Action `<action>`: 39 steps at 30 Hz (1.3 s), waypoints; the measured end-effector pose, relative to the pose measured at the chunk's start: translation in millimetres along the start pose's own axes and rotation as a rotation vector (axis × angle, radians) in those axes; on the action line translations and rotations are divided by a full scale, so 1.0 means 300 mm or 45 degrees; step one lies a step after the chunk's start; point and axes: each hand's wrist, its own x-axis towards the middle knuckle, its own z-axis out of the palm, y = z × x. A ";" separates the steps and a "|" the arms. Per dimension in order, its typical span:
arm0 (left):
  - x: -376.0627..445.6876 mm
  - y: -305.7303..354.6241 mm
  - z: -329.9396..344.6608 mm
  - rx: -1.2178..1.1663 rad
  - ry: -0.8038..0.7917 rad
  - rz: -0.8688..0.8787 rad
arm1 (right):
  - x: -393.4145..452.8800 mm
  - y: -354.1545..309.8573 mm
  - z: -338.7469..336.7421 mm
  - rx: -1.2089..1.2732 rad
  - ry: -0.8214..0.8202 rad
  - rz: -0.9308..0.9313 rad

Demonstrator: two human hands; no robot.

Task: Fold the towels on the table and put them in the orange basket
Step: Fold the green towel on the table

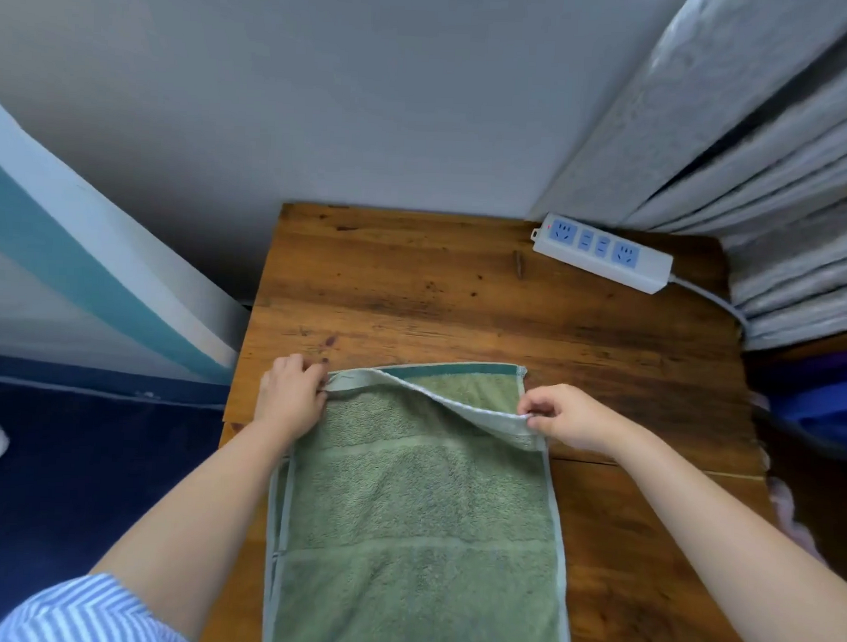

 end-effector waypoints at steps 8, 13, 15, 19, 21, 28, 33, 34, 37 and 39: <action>-0.052 -0.057 -0.027 -0.140 -0.094 0.025 | 0.051 -0.016 -0.009 -0.002 0.007 0.080; -0.020 -0.025 -0.007 -0.179 -0.152 -0.037 | 0.062 -0.034 0.014 -0.181 -0.108 0.063; -0.010 -0.012 0.000 -0.095 -0.170 -0.039 | 0.061 -0.034 0.018 -0.232 -0.119 0.060; -0.003 0.002 0.000 0.028 -0.217 -0.071 | 0.059 -0.030 0.018 -0.268 -0.071 0.058; 0.001 0.002 -0.013 0.080 -0.194 -0.042 | 0.064 -0.030 0.020 -0.250 0.078 0.041; -0.003 -0.062 -0.041 -0.557 -0.236 -0.061 | 0.135 -0.014 0.024 -0.261 0.495 0.110; 0.006 -0.108 -0.051 -0.686 -0.297 -0.028 | 0.180 -0.004 0.027 -0.334 0.543 0.198; 0.008 -0.111 -0.052 -0.633 -0.271 -0.039 | 0.185 -0.003 0.026 -0.342 0.529 0.198; 0.015 -0.111 -0.045 -0.293 -0.105 -0.086 | 0.194 -0.010 0.021 -0.372 0.446 0.165; 0.019 -0.098 -0.041 -0.235 -0.116 -0.128 | 0.198 -0.019 0.017 -0.370 0.403 0.147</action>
